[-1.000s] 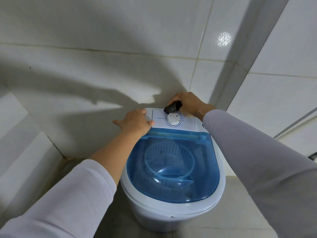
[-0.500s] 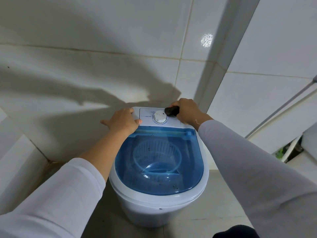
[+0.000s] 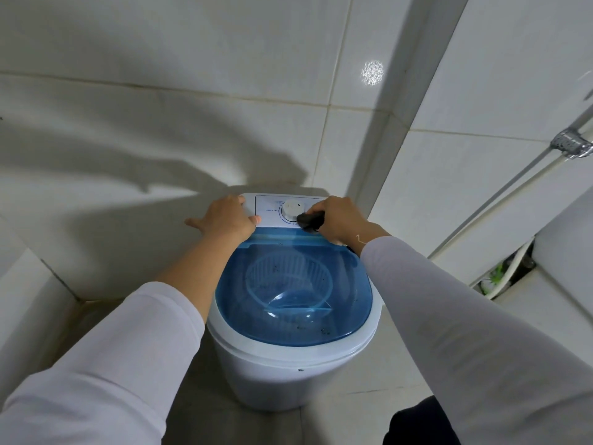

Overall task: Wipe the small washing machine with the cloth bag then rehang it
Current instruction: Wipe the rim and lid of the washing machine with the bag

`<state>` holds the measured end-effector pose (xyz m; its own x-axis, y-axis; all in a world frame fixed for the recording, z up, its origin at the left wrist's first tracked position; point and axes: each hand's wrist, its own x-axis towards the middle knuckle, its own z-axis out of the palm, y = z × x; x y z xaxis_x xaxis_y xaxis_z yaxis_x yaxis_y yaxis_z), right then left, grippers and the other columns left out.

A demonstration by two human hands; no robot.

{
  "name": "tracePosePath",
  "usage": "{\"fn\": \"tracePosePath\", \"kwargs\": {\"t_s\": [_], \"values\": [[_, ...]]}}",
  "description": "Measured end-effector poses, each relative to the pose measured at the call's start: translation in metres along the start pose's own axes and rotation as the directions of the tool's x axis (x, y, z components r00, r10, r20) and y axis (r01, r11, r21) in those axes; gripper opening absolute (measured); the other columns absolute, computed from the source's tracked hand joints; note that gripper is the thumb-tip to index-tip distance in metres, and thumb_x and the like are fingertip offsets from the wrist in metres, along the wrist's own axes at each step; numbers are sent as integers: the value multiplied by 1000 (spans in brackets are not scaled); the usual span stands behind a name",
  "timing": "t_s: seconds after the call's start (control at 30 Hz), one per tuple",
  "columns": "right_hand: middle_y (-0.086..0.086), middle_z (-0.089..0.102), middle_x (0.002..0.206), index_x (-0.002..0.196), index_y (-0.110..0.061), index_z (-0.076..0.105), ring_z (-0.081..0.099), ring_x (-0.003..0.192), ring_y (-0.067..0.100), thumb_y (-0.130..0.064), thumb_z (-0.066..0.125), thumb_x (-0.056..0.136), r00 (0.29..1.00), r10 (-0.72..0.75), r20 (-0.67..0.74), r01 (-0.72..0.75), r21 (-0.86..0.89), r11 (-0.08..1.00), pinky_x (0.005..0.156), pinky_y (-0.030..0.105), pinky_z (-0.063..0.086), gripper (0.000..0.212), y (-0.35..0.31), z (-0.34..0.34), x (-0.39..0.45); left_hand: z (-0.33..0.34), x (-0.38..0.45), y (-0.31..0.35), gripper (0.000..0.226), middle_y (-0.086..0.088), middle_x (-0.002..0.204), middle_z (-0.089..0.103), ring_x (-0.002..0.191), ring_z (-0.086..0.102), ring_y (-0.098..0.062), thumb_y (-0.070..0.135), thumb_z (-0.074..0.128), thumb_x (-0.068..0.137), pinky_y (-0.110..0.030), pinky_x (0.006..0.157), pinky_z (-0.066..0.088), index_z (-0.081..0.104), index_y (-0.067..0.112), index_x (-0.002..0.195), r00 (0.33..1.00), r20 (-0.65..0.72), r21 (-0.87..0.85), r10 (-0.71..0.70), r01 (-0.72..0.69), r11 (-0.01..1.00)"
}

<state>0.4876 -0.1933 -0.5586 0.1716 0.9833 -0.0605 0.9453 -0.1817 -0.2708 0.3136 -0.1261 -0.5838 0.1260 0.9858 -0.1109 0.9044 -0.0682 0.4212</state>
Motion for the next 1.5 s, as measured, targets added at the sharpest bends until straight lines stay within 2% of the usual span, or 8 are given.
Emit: {"fn": "tracePosePath", "kwargs": {"t_s": [0.17,0.3,0.43,0.57,0.7,1.1,1.3,1.5], "values": [[7,63,123,119,-23,66,57,109,27,6,48,87,993,-39,110,40,-6,999,89,27,45,47,-2,-10,-2,1,1,-2,51,-1,140,50,133,42,-31,43,57,88,-70,107,16,47,27,135,1000,-3,-35,0,0,999],[12,66,88,101,-22,72,59,70,27,14,33,80,976,42,214,-90,220,971,70,36,57,57,6,-30,7,1,3,-4,52,-1,142,48,134,40,-30,44,57,88,-71,107,15,45,28,136,1000,7,-28,11,-11,1000],[-3,63,46,78,-16,70,49,50,22,22,26,74,990,70,121,-124,540,833,49,26,42,59,9,-45,12,3,6,-6,47,0,137,52,131,43,-29,44,58,87,-71,107,15,50,28,130,1000,7,-46,10,-10,999],[9,64,70,105,-10,69,56,54,21,18,28,76,993,109,40,-114,483,868,51,25,48,58,0,-46,25,4,7,-7,48,1,137,53,129,45,-29,45,58,86,-70,107,16,49,28,131,1000,-3,-49,12,-12,999],[12,67,91,108,-18,68,61,73,25,11,29,78,997,75,31,-81,308,948,70,32,55,57,-16,-36,36,7,9,-8,49,1,137,53,129,45,-28,45,58,86,-69,106,18,48,29,131,1000,-7,-55,6,-6,998],[8,63,120,114,-21,67,54,109,26,10,41,81,986,-158,53,161,-54,985,80,24,39,52,-24,-20,29,4,5,-5,54,0,142,47,132,42,-27,47,55,88,-66,107,21,44,29,137,1000,-23,-5,3,-3,1000],[12,64,84,97,-19,71,53,60,21,11,37,80,979,-69,194,58,57,997,54,27,46,49,-10,-39,22,4,6,-5,54,-1,141,49,131,43,-28,47,57,87,-68,106,20,45,29,136,1000,-14,-10,-4,4,1000],[15,62,73,76,-20,67,58,61,27,20,27,76,992,5,122,-58,437,898,53,27,56,57,20,-62,15,1,4,-4,52,-1,138,51,129,45,-29,46,58,86,-68,107,18,48,28,134,1000,0,-44,-8,8,999]]}}
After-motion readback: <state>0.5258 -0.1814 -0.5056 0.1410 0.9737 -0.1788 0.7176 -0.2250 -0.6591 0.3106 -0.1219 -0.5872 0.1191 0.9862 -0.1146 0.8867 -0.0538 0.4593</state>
